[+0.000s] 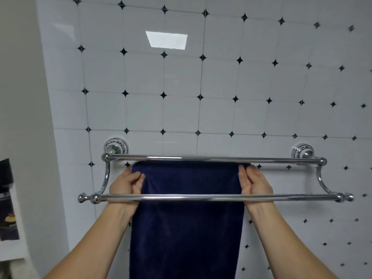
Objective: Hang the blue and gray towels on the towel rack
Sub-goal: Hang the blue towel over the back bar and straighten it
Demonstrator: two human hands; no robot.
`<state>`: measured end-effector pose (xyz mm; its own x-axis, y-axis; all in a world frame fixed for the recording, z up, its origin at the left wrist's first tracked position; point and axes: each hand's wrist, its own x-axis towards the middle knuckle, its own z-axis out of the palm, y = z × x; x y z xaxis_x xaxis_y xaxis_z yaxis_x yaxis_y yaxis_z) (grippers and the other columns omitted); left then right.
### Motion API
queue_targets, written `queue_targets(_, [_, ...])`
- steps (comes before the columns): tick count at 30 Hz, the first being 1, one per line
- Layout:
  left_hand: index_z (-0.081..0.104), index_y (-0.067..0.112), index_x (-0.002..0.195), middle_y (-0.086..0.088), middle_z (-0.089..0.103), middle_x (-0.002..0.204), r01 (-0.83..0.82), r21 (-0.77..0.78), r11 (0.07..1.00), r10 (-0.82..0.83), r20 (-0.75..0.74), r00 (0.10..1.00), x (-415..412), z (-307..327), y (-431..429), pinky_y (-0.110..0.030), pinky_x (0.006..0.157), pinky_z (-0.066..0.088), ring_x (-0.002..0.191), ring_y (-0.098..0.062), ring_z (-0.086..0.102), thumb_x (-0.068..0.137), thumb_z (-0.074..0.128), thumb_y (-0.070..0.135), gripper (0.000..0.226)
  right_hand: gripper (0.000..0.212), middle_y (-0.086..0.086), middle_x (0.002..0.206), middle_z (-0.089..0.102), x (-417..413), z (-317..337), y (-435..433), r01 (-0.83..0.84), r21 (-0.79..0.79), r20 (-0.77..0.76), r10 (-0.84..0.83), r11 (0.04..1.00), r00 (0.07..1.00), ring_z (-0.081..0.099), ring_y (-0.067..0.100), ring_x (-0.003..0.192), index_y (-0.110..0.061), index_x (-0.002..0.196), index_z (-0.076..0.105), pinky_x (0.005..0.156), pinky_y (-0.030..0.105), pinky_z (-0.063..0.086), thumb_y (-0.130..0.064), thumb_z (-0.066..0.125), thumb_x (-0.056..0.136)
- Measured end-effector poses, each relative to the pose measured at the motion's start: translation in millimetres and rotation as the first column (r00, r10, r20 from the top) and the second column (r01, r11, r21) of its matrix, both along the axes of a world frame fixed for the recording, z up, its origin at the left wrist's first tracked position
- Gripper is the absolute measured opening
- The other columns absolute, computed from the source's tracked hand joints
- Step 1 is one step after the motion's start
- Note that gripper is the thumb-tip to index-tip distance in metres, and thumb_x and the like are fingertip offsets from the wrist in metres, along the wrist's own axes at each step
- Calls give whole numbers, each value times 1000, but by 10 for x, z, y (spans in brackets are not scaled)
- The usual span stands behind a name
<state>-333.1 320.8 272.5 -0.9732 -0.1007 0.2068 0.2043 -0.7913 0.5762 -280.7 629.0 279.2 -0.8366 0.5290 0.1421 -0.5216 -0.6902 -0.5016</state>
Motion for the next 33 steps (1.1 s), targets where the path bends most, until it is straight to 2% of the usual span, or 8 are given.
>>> queue_targets(3, [67,4,94,-9,72,90,-17,11,1000,18,-109,994,-40,95,-19,-26,85,57,85,-16,72,89,39,-16,34,21,10,92,73,-146,130,37,-80,-118,-167,59,990,984,75,24,87,-1,95,65,74,30,60,12,49,92])
queue_targets(6, [73,6,76,-8,74,82,-24,144,989,48,-161,986,-86,165,-2,-26,79,59,84,-17,72,90,35,-18,47,27,15,97,73,-188,176,109,-231,-155,-295,178,961,939,73,30,96,0,107,62,79,34,60,10,42,91])
queue_targets(11, [66,6,93,-10,71,92,66,141,988,-18,-322,947,-84,299,122,-29,91,55,90,-18,70,89,37,-18,38,41,8,91,73,-224,143,215,-258,-66,-404,211,964,890,72,27,95,-2,94,75,83,32,57,2,35,87])
queue_targets(17, [72,16,92,-1,67,85,126,232,965,-39,-345,938,-68,301,178,-28,81,56,81,-13,68,88,39,-17,47,19,5,100,74,-186,111,250,-366,105,-611,350,925,710,68,24,99,-4,93,73,99,35,49,-15,68,78])
queue_targets(23, [75,8,89,-3,61,71,203,302,931,-55,-434,899,37,342,175,-34,81,55,73,-19,60,67,43,0,40,36,-12,65,58,-141,356,158,-199,157,-540,253,967,803,59,6,71,-23,76,63,92,26,50,-42,89,58])
queue_targets(27, [66,15,87,3,57,61,143,205,968,-22,-500,866,88,450,238,-28,71,51,64,-14,53,77,70,25,16,34,-12,59,57,-141,383,162,-101,181,-511,181,978,840,59,5,65,-24,76,50,78,25,54,-23,83,71])
queue_targets(30, [58,20,85,5,50,56,-10,159,987,78,-426,902,54,473,267,-23,63,49,57,-10,49,83,57,3,18,34,-12,66,62,-189,310,213,-1,250,-484,125,968,866,61,6,73,-29,83,54,82,26,53,2,46,96])
queue_targets(33, [53,20,86,6,50,59,-112,78,991,135,-438,889,19,408,237,-23,73,46,62,-10,49,79,53,-11,31,43,-9,78,62,-195,271,225,51,322,-455,107,945,884,57,9,83,-30,87,58,93,31,48,7,38,96])
